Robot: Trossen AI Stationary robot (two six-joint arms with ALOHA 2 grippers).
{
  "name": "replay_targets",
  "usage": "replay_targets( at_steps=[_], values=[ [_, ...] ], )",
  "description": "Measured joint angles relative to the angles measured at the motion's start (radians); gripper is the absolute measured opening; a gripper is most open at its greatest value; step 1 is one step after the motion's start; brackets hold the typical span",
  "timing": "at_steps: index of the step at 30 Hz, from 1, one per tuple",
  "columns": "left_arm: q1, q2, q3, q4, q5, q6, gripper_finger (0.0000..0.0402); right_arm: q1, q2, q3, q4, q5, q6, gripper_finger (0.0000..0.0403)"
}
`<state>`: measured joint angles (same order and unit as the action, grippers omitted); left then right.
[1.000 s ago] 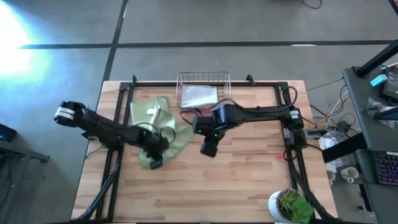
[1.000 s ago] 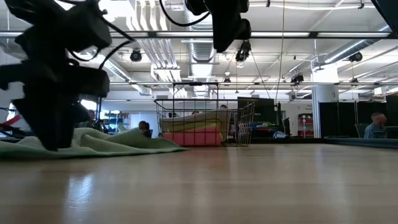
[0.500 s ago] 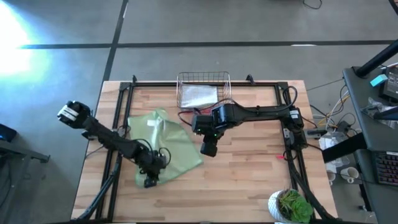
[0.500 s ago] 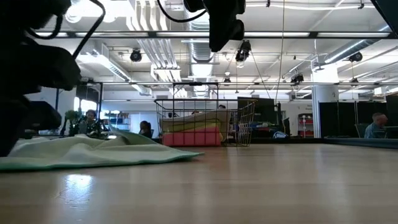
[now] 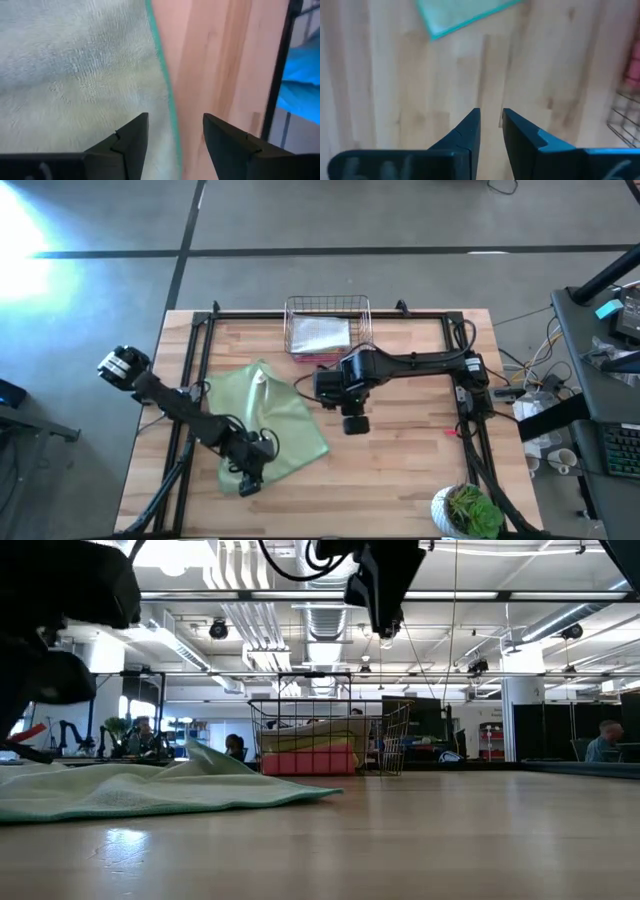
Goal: Fold microfiber towels
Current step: Fold the light green microfiber cloth
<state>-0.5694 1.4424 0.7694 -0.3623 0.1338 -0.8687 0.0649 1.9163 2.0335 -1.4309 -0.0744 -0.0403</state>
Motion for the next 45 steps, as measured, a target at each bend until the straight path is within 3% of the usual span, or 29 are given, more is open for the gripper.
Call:
replay_targets(
  at_steps=[5, 10, 25, 35, 45],
  values=[
    [-0.029, -0.001, 0.106, -0.17, -0.02, -0.077, 0.0173, 0.013, -0.004, -0.078, 0.032, -0.085, -0.114, 0.0072],
    [-0.1, -0.001, 0.167, -0.266, -0.054, -0.175, 0.0173, 0.032, -0.019, -0.177, 0.092, -0.087, -0.167, 0.007],
    [-0.347, -0.002, 0.221, -0.315, -0.065, -0.457, 0.0173, 0.102, -0.032, -0.328, 0.189, -0.087, -0.11, 0.0068],
    [-0.4, -0.002, 0.326, -0.548, -0.064, -0.461, 0.0173, 0.158, -0.135, -0.483, 0.38, -0.087, 0.018, 0.0068],
    [-0.4, -0.003, 0.321, -0.623, -0.114, -0.399, 0.0173, 0.179, -0.173, -0.52, 0.677, -0.084, 0.076, 0.0068]
  ],
)
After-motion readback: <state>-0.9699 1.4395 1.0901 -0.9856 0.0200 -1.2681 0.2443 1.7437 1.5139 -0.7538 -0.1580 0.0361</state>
